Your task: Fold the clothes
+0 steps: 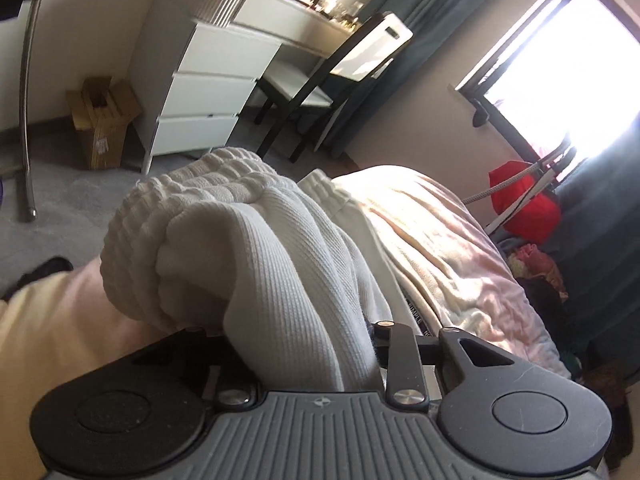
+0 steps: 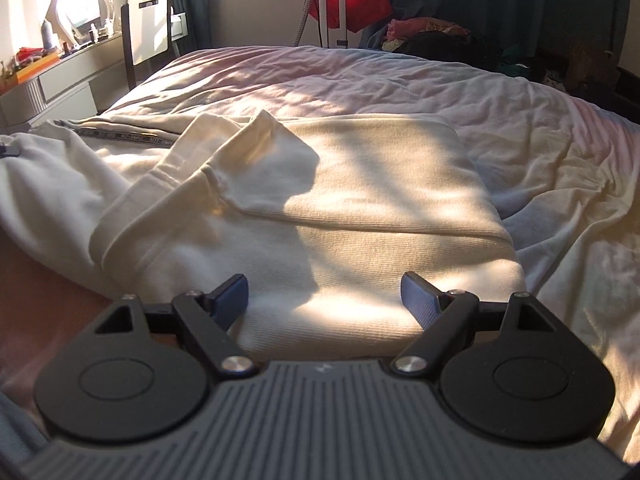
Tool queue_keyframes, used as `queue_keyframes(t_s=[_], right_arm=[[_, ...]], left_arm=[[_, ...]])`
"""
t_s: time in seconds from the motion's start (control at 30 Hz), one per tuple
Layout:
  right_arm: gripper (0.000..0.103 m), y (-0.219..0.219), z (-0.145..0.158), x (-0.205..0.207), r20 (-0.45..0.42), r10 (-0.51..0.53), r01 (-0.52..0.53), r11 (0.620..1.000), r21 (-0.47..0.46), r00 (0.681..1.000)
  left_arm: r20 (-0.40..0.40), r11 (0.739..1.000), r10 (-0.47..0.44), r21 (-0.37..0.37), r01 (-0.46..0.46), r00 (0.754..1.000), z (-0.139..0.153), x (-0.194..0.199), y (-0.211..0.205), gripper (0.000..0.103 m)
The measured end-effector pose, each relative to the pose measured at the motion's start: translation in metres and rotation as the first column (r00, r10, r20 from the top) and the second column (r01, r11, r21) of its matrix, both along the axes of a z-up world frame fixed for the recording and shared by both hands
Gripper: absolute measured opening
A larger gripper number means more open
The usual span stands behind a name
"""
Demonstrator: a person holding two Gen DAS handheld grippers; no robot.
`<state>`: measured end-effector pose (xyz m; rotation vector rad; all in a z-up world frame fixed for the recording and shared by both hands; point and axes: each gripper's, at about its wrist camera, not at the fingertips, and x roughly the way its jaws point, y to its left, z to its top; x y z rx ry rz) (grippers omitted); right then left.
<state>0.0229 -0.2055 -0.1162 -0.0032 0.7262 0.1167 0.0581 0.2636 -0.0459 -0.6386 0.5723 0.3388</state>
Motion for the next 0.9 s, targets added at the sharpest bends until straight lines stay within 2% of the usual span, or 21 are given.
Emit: queue_keyframes(t_s=[0.07, 0.17, 0.23, 0.37, 0.5, 0.6, 0.7, 0.77, 0.9], right_arm=[[0.085, -0.009, 0.009, -0.005, 0.03, -0.023, 0.022, 0.999, 0.036, 0.999], [0.085, -0.025, 0.019, -0.009, 0.059, -0.076, 0.072, 0.995, 0.075, 0.995], [0.085, -0.037, 0.023, -0.01, 0.072, -0.12, 0.113, 0.989, 0.094, 0.99], [0.085, -0.056, 0.034, -0.012, 0.124, -0.21, 0.207, 0.978, 0.036, 0.97], [0.085, -0.087, 0.042, -0.015, 0.149, -0.308, 0.297, 0.95, 0.095, 0.94], [0.085, -0.111, 0.043, -0.019, 0.14, -0.398, 0.374, 0.912, 0.171, 0.907], [0.085, -0.126, 0.044, -0.021, 0.154, -0.469, 0.442, 0.879, 0.181, 0.87], [0.085, -0.133, 0.047, -0.021, 0.183, -0.509, 0.485, 0.859, 0.165, 0.841], [0.085, -0.149, 0.049, -0.026, 0.196, -0.564, 0.528, 0.823, 0.209, 0.802]], left_arm=[[0.028, 0.995, -0.02, 0.1, 0.017, 0.999, 0.018, 0.0, -0.019, 0.025], [0.071, 0.97, -0.021, 0.244, 0.003, 0.997, 0.051, -0.002, -0.063, 0.024], [0.119, 0.955, -0.031, 0.297, -0.006, 0.992, 0.07, -0.003, -0.093, 0.023], [0.205, 0.912, -0.096, 0.411, 0.003, 0.974, 0.102, 0.002, -0.166, 0.022], [0.28, 0.865, -0.179, 0.501, 0.015, 0.943, 0.12, 0.002, -0.251, 0.021], [0.33, 0.837, -0.241, 0.547, 0.023, 0.913, 0.123, 0.004, -0.311, 0.02], [0.356, 0.804, -0.318, 0.593, 0.051, 0.879, 0.116, 0.007, -0.369, 0.019], [0.354, 0.776, -0.372, 0.626, 0.078, 0.858, 0.103, 0.009, -0.406, 0.019], [0.317, 0.711, -0.473, 0.689, 0.143, 0.822, 0.064, 0.012, -0.475, 0.018]])
